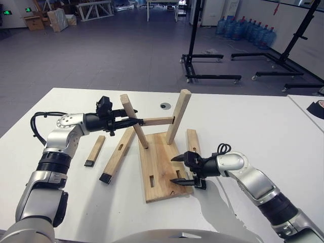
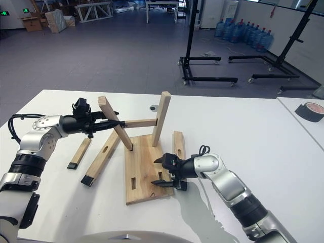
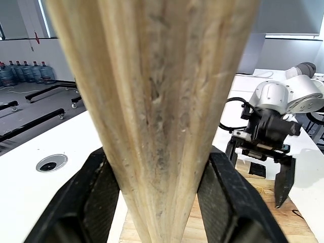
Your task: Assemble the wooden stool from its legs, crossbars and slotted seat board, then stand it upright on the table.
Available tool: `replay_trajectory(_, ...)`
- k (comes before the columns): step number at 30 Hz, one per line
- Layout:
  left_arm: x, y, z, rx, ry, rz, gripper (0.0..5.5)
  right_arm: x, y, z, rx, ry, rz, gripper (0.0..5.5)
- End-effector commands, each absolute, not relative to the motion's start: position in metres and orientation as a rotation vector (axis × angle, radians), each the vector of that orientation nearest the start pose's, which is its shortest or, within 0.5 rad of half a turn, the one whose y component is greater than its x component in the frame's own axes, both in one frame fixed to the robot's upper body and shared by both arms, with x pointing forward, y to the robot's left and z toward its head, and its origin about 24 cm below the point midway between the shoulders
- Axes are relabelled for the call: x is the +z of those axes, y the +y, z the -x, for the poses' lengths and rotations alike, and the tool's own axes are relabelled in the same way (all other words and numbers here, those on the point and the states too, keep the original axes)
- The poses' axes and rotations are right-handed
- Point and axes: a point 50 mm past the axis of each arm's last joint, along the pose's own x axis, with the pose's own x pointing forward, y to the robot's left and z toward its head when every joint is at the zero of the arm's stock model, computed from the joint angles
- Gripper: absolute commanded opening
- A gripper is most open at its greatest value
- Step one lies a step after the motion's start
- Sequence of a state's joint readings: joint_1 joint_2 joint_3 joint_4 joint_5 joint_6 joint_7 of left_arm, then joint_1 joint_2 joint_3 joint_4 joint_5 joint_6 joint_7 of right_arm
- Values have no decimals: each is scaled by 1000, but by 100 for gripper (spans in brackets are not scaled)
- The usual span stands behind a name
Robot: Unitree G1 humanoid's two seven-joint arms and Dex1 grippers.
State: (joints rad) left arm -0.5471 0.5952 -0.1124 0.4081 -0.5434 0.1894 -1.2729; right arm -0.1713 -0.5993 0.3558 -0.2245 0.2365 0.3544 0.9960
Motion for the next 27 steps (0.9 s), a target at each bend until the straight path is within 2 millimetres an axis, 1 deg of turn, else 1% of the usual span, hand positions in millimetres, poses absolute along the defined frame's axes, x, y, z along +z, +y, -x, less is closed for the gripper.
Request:
replay_trajectory(1, 0, 194, -255, -1239, 716, 37, 202, 147, -127, -252, 1200, -66, 249, 379)
replay_trajectory(2, 1, 195, -255, -1237, 715, 36, 202, 161, -125, -254, 1156, -161, 266, 379)
replay_trajectory(3, 1, 195, -255, -1234, 717, 36, 202, 174, -123, -260, 1077, -257, 300, 379)
replay_trajectory(4, 1, 196, -255, -1231, 720, 36, 202, 184, -122, -266, 997, -327, 343, 379)
replay_trajectory(5, 1, 197, -255, -1231, 725, 34, 202, 189, -118, -273, 907, -384, 423, 379)
replay_trajectory(7, 0, 197, -254, -1236, 732, 33, 202, 190, -107, -284, 790, -456, 602, 379)
replay_trajectory(9, 1, 194, -255, -1252, 733, 27, 202, 190, -91, -290, 737, -503, 709, 379)
replay_trajectory(10, 2, 192, -256, -1257, 731, 25, 202, 190, -86, -293, 719, -522, 734, 379)
replay_trajectory(12, 4, 190, -258, -1269, 726, 20, 202, 184, -87, -300, 676, -505, 742, 379)
replay_trajectory(13, 5, 189, -257, -1275, 721, 25, 202, 174, -88, -305, 673, -473, 751, 379)
replay_trajectory(14, 6, 188, -257, -1280, 718, 31, 202, 159, -88, -306, 715, -437, 779, 379)
replay_trajectory(17, 7, 183, -255, -1300, 702, 54, 202, 112, -87, -302, 886, -308, 923, 379)
replay_trajectory(19, 10, 177, -254, -1325, 683, 69, 202, 85, -91, -295, 1013, -170, 932, 379)
replay_trajectory(20, 11, 175, -254, -1333, 678, 71, 202, 76, -94, -292, 1058, -120, 952, 379)
replay_trajectory(24, 10, 169, -249, -1344, 670, 82, 202, 53, -102, -282, 1164, 19, 1066, 379)
replay_trajectory(27, 10, 165, -247, -1348, 667, 87, 202, 45, -107, -278, 1181, 87, 1095, 379)
